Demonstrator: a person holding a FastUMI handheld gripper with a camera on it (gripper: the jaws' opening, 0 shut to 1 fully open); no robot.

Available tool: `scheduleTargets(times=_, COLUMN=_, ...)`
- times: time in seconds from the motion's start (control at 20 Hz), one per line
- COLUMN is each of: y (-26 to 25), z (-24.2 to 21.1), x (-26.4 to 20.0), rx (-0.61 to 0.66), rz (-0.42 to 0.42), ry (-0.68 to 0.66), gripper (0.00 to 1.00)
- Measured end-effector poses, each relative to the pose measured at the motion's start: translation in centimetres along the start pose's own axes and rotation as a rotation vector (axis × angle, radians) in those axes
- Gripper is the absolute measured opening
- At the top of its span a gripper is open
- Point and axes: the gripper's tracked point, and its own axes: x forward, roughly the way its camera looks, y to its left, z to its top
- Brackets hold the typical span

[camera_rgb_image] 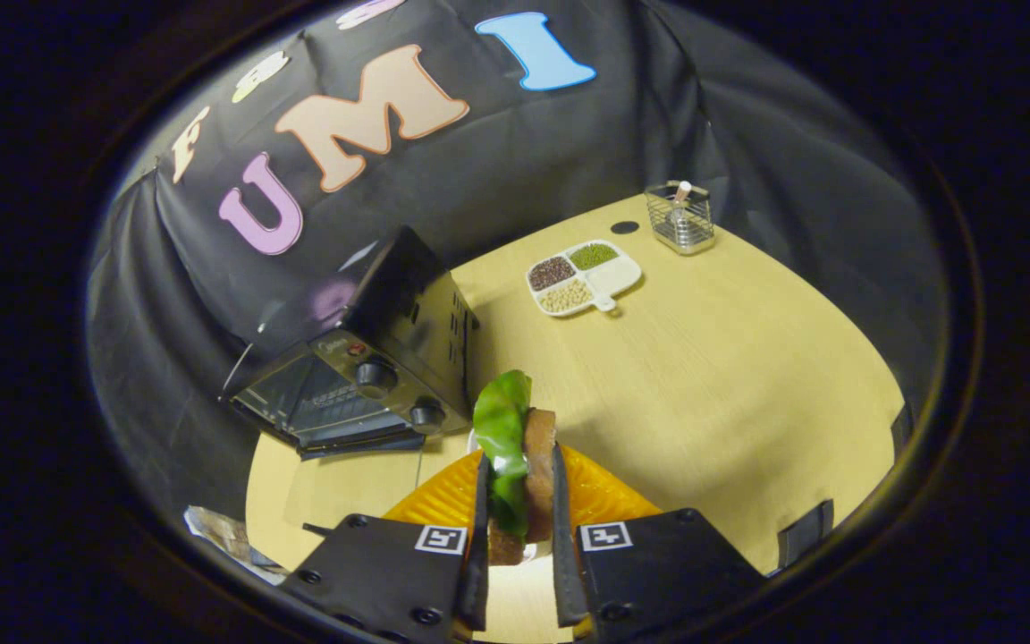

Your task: Open the toaster oven, put the food inside, and close the toaster oven door.

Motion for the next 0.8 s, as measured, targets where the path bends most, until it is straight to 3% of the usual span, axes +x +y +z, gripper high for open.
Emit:
scheduleTargets(times=0.4, y=7.1, z=0.5, x=-1.8, rx=0.15, rz=0.122, ry=0.004, gripper=0.32)
scheduleTargets(times=0.8, y=16.1, z=-3.4, x=1.3, rx=0.284, rz=0.228, ry=0.076, gripper=0.32)
